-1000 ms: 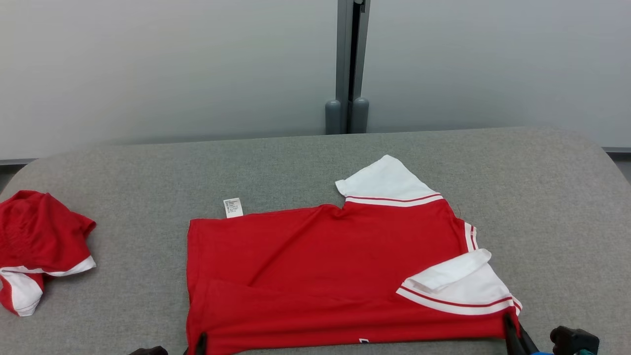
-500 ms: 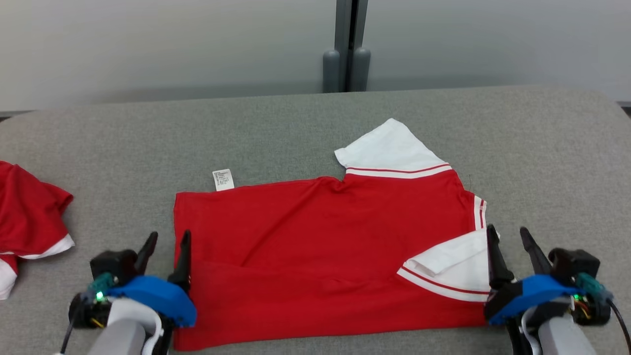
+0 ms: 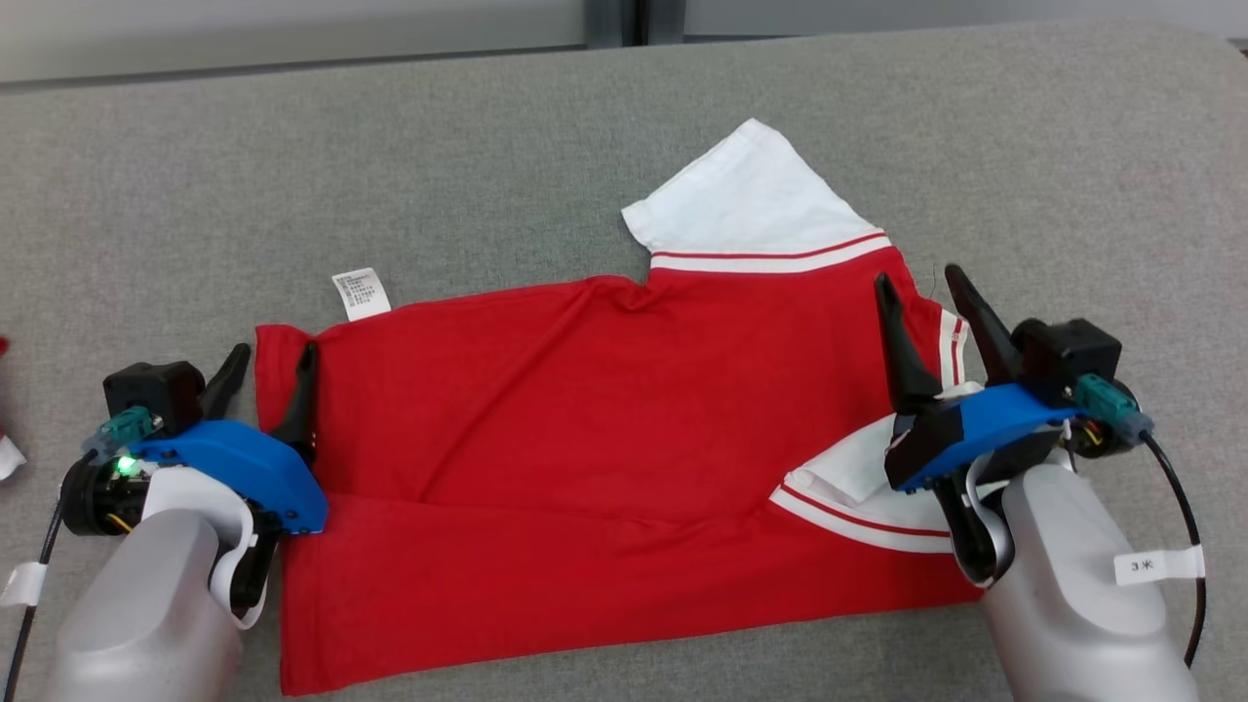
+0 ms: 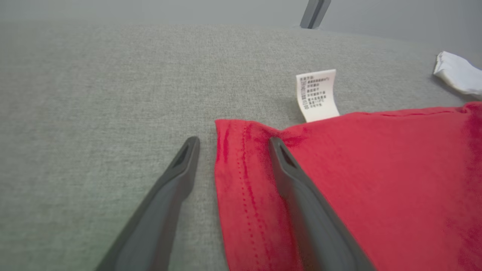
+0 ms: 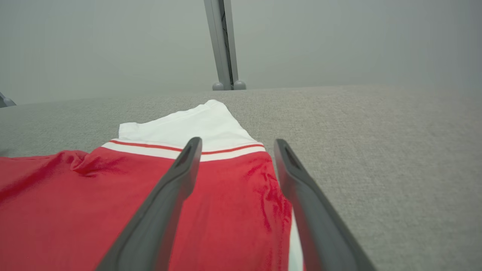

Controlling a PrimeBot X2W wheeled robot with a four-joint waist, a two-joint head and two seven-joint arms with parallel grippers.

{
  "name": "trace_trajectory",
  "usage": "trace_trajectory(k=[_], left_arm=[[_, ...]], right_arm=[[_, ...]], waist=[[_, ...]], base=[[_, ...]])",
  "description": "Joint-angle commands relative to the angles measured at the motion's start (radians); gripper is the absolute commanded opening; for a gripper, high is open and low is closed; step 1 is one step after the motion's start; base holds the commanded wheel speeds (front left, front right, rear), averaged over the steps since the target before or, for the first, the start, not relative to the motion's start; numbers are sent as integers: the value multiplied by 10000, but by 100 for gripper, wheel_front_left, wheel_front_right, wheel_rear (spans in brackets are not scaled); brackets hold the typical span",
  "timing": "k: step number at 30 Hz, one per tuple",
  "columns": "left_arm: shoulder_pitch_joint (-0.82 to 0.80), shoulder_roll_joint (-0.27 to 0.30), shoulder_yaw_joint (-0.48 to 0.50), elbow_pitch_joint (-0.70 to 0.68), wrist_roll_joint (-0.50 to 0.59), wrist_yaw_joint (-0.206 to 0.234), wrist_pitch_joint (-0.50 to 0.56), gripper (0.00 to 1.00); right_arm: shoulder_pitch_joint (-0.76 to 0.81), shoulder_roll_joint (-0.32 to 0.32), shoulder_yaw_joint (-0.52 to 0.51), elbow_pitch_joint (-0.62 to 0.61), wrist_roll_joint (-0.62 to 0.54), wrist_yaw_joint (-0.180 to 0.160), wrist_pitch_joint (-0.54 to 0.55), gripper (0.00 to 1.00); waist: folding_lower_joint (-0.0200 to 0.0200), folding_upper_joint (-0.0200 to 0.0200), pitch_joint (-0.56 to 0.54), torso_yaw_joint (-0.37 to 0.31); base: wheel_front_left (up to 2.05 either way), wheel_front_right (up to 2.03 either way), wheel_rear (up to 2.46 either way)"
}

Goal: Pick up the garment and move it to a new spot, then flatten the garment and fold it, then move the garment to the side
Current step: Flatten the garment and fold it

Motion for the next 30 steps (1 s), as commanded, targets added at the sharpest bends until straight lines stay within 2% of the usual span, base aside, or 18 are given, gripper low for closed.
trace_trajectory(k=[1, 4, 6, 7, 16, 22, 30], left_arm=[[-211, 74, -202, 41, -245, 15, 36, 100], [-186, 102, -806, -8, -680, 15, 104, 100], [-213, 227, -1195, -1, -860, 13, 86, 36], [-234, 292, -1325, 14, -960, 15, 13, 0], [-1068, 430, -2447, -673, -1482, 22, -409, 0], [-1364, 399, -2742, -1481, -1660, 22, -456, 0], [-1420, 418, -2804, -2295, -1545, 22, -450, 0]], right_arm=[[-253, -44, 72, 17, 53, 1, -7, 100], [-694, -48, 94, 146, -56, 1, 9, 100], [-1117, -42, 20, 277, -312, 1, 219, 100], [-1326, -41, -37, 386, -456, 1, 415, 100], [-3710, -38, -1551, 1267, -2332, 1, 3168, 100], [-4651, -48, -2561, 1504, -3118, 1, 4775, 100], [-5130, -55, -3606, 1528, -3760, 1, 5853, 100]], waist=[[-3, -2, 115, 13], [-3, -2, 306, 27], [-3, -2, 439, 92], [-3, -2, 489, 134], [-3, -2, 1154, 1126], [-3, -2, 1618, 1854], [-3, -2, 2181, 2506]], base=[[0, 0, 0], [0, 0, 0], [0, 0, 0], [0, 0, 0], [0, 0, 0], [0, 0, 0], [0, 0, 0]])
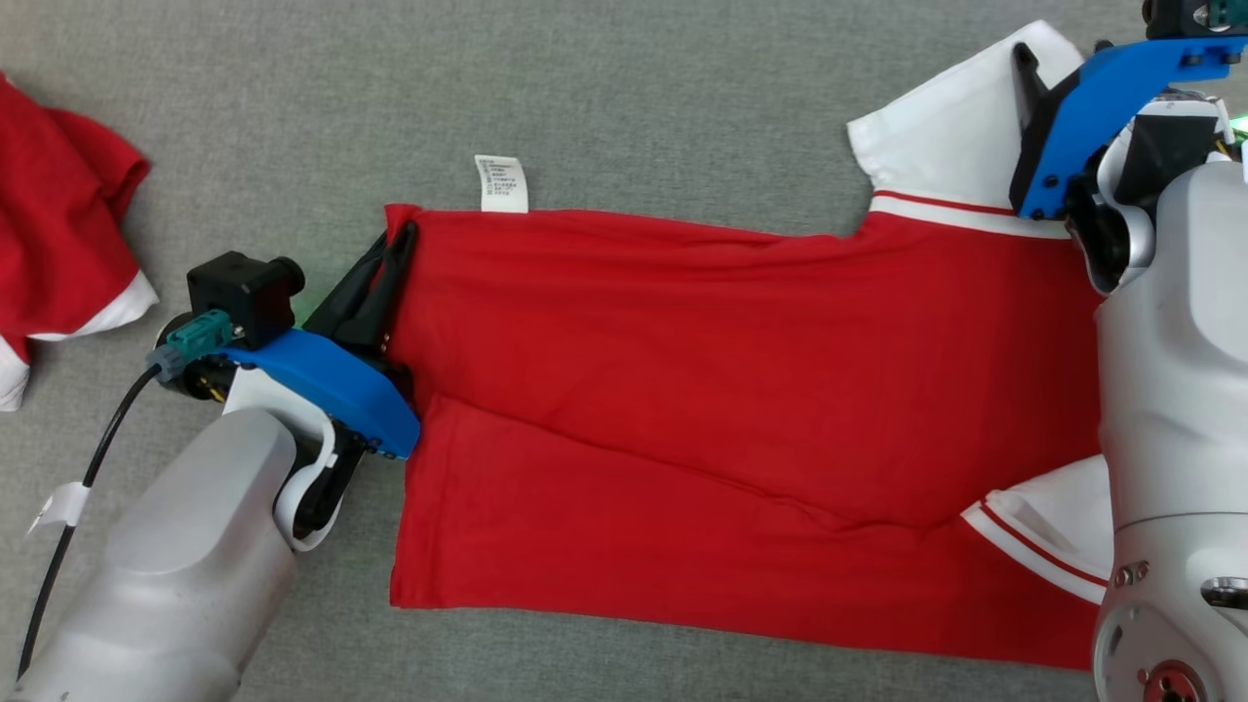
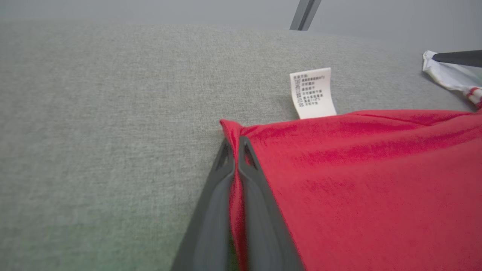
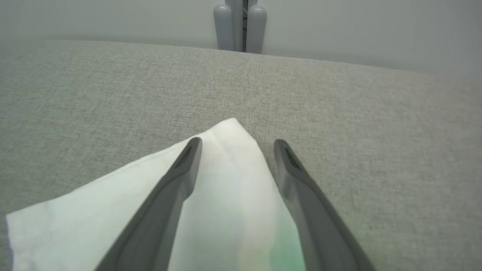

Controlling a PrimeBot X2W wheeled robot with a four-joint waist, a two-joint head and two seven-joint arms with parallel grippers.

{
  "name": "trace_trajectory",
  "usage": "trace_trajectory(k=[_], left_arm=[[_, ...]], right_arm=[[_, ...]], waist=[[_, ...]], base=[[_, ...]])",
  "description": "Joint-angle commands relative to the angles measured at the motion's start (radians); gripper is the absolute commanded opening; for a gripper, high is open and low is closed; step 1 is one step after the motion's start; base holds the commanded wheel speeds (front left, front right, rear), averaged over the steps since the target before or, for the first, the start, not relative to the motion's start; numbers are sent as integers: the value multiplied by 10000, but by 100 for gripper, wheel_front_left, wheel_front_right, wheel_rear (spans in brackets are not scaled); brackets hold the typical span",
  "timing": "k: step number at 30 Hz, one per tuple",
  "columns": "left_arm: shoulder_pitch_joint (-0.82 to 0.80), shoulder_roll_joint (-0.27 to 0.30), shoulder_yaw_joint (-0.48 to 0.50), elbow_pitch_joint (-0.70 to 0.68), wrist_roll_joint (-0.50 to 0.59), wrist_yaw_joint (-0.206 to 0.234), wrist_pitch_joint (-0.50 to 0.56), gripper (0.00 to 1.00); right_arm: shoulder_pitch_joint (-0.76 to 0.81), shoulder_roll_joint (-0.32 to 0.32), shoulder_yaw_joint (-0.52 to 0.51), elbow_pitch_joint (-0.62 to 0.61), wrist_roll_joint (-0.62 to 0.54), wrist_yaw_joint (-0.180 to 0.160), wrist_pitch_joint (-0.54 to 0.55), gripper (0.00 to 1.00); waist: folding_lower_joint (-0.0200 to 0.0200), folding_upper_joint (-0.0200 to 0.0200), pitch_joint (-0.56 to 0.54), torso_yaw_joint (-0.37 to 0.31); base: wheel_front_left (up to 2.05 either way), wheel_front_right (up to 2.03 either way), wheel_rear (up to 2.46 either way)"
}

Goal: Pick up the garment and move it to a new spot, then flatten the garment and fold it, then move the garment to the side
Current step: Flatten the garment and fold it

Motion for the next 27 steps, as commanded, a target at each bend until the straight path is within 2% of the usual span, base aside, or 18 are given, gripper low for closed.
trace_trajectory(k=[1, 6, 7, 8, 17, 22, 27], left_arm=[[-59, 30, 9, -52, 59, 32, -4, 0], [-49, 40, 23, -263, 46, 33, 4, 0], [-65, 56, 68, -292, 47, 33, 3, 0], [-81, 77, 124, -330, 63, 33, 3, 0], [218, 89, 1677, -998, 751, 31, -10, 0], [522, 55, 2384, -1150, 1128, 31, -12, 0], [1032, 111, 2813, -1147, 1429, 30, -11, 0]], right_arm=[[-85, -58, -206, 56, -183, 1, 206, 100], [7, -51, -727, 116, -594, 1, 485, 100], [-2, -48, -750, 105, -652, 1, 489, 45], [-13, -47, -684, 151, -680, 1, 529, 0], [-100, -76, -140, -485, -362, -1, -1802, 0], [167, -67, 315, -471, 403, -1, -3132, 0], [794, -45, 1050, -406, 1748, 1, -4057, 0]], waist=[[-2, -3, 249, 259], [-2, -3, 324, 409], [-2, -3, 341, 415], [-2, -3, 352, 417], [-2, -3, 136, 80], [-2, -3, -306, -345], [-2, -3, -928, -864]], base=[[0, 0, 0], [0, 0, 0], [0, 0, 0], [0, 0, 0], [0, 0, 0], [0, 0, 0], [0, 0, 0]])
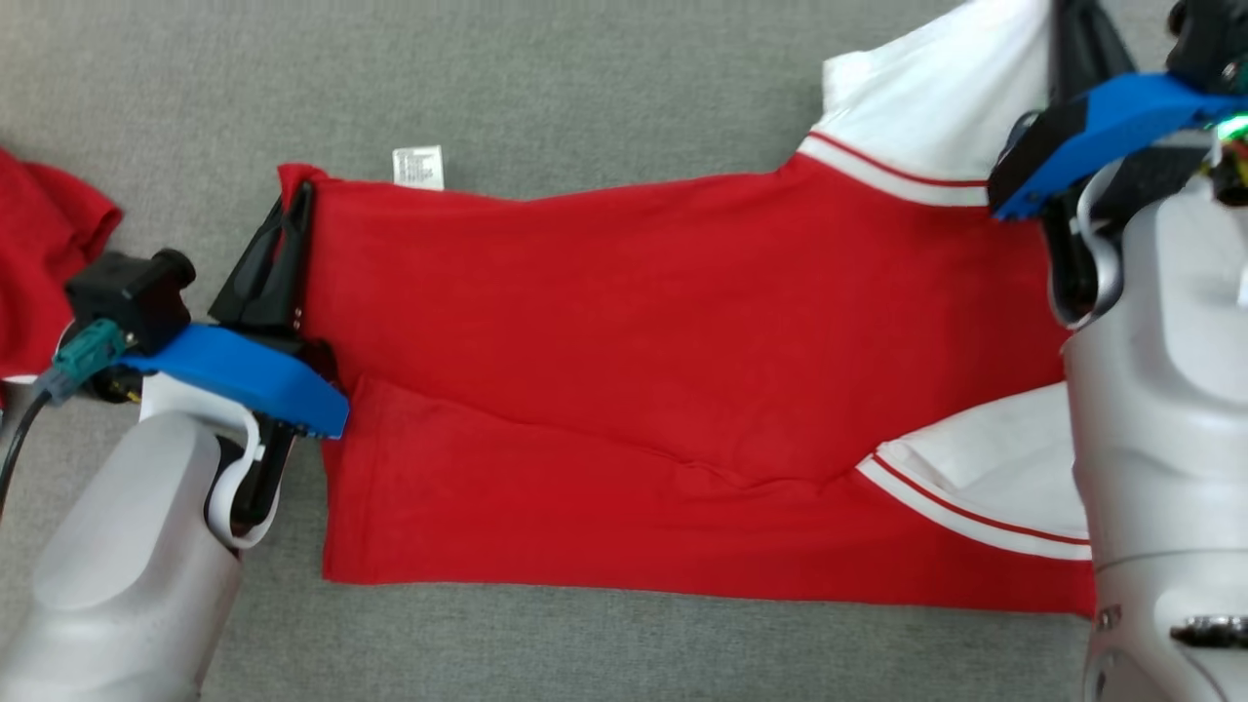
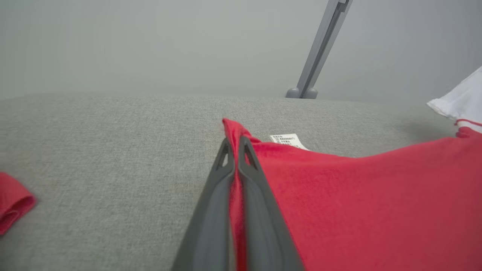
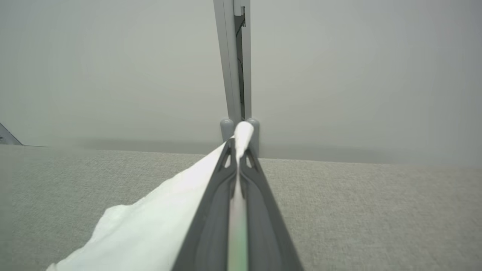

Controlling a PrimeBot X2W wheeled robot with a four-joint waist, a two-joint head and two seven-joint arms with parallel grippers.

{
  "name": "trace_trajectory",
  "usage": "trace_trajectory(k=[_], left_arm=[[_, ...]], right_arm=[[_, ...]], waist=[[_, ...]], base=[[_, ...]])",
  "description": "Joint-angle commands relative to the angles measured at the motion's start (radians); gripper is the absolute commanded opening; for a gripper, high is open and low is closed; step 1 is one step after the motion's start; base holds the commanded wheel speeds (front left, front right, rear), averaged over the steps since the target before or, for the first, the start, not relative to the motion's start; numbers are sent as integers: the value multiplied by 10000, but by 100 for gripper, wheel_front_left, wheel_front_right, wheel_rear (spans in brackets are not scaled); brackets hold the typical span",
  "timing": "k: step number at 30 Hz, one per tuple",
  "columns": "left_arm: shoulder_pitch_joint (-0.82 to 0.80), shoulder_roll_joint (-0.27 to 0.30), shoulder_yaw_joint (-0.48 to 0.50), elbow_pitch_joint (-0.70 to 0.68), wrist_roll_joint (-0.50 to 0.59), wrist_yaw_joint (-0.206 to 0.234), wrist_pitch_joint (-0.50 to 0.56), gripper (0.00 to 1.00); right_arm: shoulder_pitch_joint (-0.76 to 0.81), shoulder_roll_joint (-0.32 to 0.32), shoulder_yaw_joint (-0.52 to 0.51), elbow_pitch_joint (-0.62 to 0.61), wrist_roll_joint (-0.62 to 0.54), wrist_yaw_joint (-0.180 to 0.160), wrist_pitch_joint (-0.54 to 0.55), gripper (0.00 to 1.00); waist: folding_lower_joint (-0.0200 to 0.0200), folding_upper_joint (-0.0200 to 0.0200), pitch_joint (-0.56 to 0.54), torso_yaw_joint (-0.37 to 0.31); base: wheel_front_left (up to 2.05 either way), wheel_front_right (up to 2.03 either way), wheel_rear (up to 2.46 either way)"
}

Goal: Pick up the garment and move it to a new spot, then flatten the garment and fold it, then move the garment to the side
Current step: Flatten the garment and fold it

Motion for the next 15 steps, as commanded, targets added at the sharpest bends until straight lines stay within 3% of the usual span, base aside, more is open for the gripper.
trace_trajectory(k=[1, 9, 15], left_arm=[[296, 87, 172, -9, 159, 30, -3, 0], [1390, 26, 537, 280, 544, 30, -2, 0], [2279, -250, 606, 736, 590, 30, -2, 0]], right_arm=[[473, -29, 371, -25, 581, 1, -279, 0], [2191, -27, 1681, -688, 2377, 1, -742, 0], [4224, -31, 1722, -1720, 3466, 1, -769, 0]], waist=[[1, 0, -534, -491], [1, 0, -1573, -1087], [1, 0, -2298, -1303]], base=[[0, 0, 0], [0, 0, 0], [0, 0, 0]])
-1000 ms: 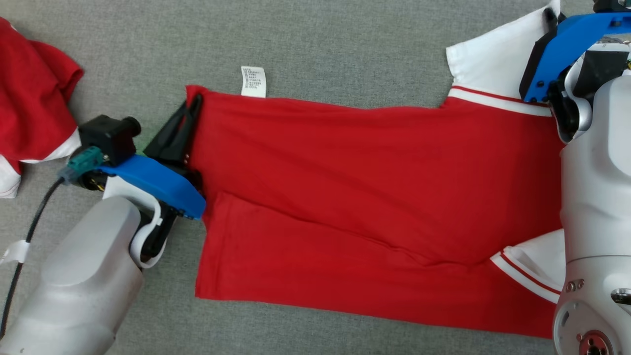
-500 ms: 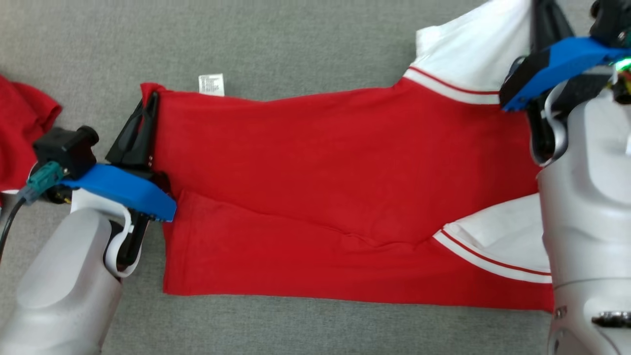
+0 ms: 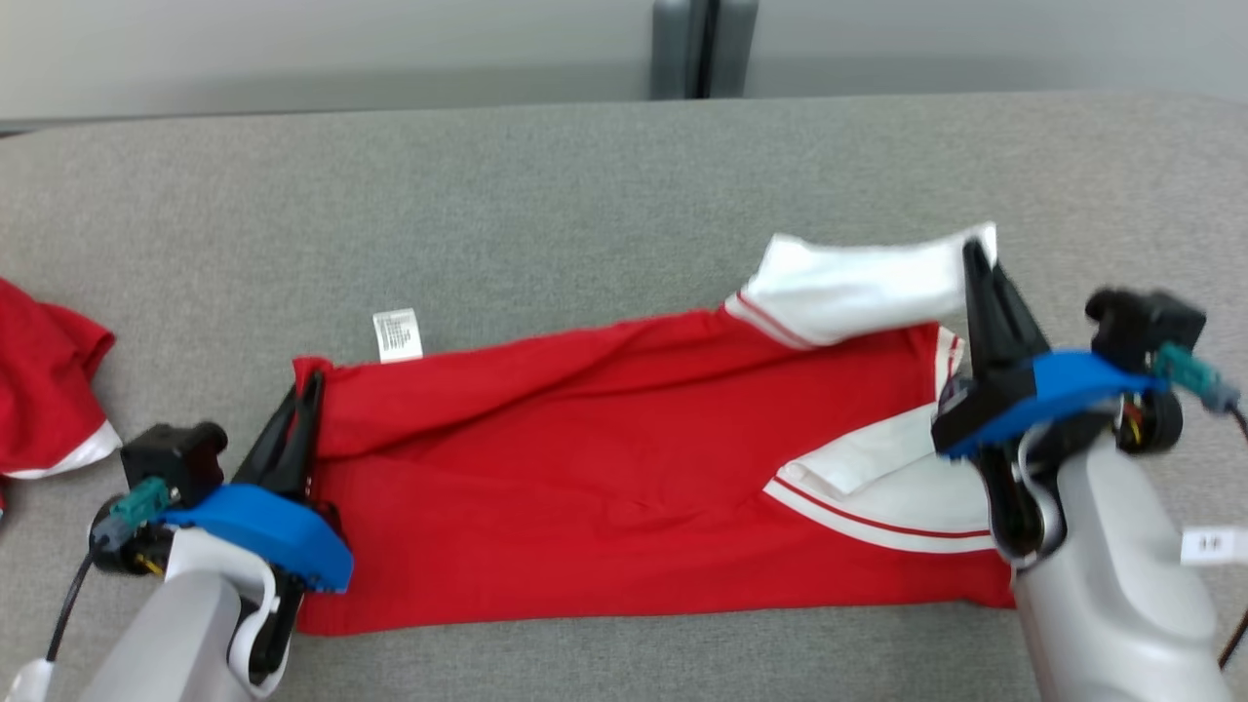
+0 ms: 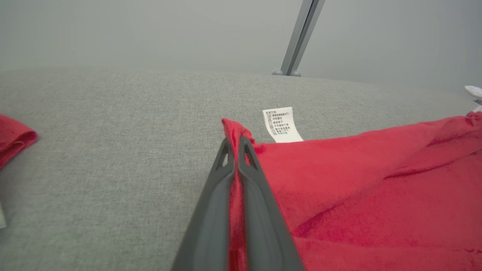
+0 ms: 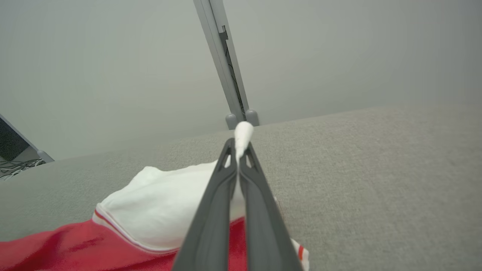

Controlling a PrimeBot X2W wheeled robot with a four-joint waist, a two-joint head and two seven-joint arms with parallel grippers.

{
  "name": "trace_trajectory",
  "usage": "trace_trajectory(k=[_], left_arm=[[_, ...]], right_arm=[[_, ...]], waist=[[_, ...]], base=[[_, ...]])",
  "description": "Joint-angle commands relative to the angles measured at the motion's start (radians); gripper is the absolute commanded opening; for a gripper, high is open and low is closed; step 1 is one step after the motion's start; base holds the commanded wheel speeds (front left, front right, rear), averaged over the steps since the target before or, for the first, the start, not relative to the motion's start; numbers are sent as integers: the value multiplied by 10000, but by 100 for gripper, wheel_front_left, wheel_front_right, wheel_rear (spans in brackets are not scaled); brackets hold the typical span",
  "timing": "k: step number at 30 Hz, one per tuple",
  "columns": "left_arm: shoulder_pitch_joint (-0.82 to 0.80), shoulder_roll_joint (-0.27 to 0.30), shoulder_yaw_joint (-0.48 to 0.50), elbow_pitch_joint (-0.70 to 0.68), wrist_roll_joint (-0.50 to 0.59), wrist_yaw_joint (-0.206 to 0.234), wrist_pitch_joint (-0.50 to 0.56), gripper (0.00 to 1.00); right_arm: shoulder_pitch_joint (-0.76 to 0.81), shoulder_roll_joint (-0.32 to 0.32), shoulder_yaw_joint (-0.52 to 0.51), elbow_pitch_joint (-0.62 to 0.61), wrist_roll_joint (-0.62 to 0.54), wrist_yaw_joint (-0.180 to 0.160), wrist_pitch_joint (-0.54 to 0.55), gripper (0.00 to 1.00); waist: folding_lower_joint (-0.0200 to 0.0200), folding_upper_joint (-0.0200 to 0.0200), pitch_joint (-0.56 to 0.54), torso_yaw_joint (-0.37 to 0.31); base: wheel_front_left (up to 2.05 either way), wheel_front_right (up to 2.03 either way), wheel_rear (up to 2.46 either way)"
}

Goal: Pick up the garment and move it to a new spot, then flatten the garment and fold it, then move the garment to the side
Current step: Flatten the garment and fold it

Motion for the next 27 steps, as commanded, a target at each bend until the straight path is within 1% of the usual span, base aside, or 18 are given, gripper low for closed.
trace_trajectory(k=[1, 4, 8, 13, 14, 15, 16, 17, 24, 27], left_arm=[[209, -16, 64, 106, 53, 28, 0, 0], [604, -155, 180, 316, 84, 28, -2, 0], [1114, -288, 419, 437, 174, 28, 0, 0], [1727, -526, 735, 509, 290, 28, 0, 0], [1837, -588, 806, 517, 317, 28, -2, 22], [1934, -649, 933, 511, 382, 28, -2, 86], [2039, -737, 1016, 510, 422, 28, 0, 100], [2128, -822, 1085, 510, 466, 28, 0, 100], [2704, -1439, 2484, 83, 1269, 28, 0, 100], [2857, -1645, 2691, -105, 1571, 26, 0, 100]], right_arm=[[504, -36, -38, -181, 151, 1, 5, 0], [1489, -40, -173, -400, 519, 1, 97, 0], [2500, -36, -262, -338, 969, 1, 90, 0], [3110, -46, -114, 118, 1382, 1, -28, 0], [3164, -43, -105, 257, 1467, 1, -122, 45], [3189, -43, -82, 401, 1540, 1, -178, 100], [3197, -43, -72, 546, 1537, 1, -265, 100], [3176, -43, -70, 658, 1448, 1, -373, 100], [2709, -45, -152, 1402, 937, 1, -711, 100], [2474, -46, -366, 1803, 484, 1, -662, 100]], waist=[[2, 1, -326, -252], [2, 1, -579, -325], [2, 1, -878, -372], [2, 1, -1099, -335], [2, 1, -1147, -302], [2, 1, -1177, -277], [2, 1, -1207, -229], [2, 1, -1234, -189], [2, 1, -1245, 83], [2, 1, -1132, 233]], base=[[0, 0, 0], [0, 0, 0], [0, 0, 0], [0, 0, 0], [0, 0, 0], [0, 0, 0], [0, 0, 0], [0, 0, 0], [0, 0, 0], [0, 0, 0]])
